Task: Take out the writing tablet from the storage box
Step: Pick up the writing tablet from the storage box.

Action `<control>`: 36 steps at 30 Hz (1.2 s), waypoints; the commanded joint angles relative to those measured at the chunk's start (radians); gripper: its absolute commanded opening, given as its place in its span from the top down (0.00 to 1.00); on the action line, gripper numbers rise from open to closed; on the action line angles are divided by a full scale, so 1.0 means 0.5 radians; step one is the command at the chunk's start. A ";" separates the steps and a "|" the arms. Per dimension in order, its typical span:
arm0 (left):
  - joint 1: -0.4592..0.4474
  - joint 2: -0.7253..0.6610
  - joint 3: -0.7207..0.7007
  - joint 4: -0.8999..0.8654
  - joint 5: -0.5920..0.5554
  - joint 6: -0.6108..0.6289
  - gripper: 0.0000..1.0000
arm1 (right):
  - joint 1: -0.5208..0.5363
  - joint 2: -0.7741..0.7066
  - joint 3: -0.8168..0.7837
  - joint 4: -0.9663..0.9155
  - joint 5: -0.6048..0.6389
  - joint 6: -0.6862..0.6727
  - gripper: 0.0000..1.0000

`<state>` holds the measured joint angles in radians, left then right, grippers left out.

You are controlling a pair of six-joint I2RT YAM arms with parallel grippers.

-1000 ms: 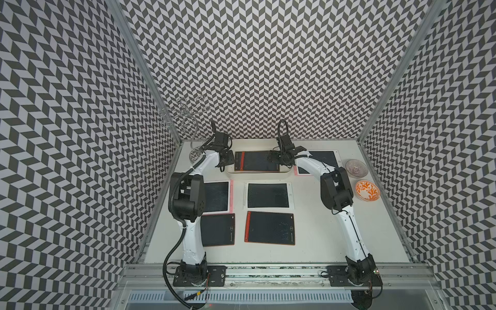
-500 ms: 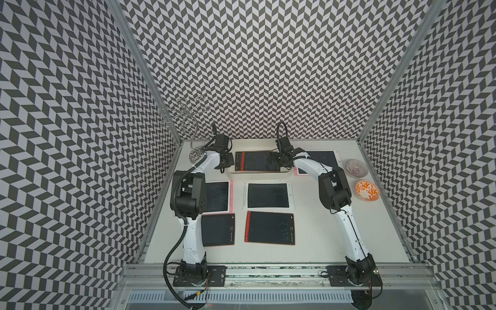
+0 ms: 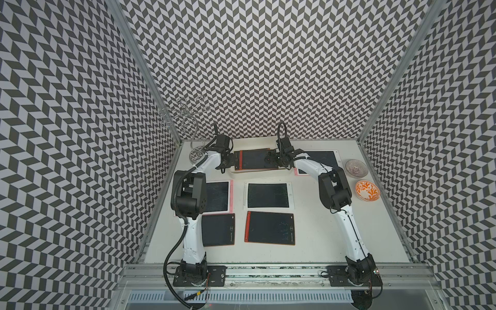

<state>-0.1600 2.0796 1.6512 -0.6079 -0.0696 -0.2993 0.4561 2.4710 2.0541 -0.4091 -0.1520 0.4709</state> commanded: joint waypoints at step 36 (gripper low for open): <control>-0.048 0.038 0.003 -0.005 0.084 0.154 1.00 | 0.023 -0.154 -0.110 0.481 -0.928 0.058 0.22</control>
<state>-0.1650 2.0796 1.6512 -0.6067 -0.0635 -0.2356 0.4404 2.4653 2.0045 -0.2623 -0.5148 0.4911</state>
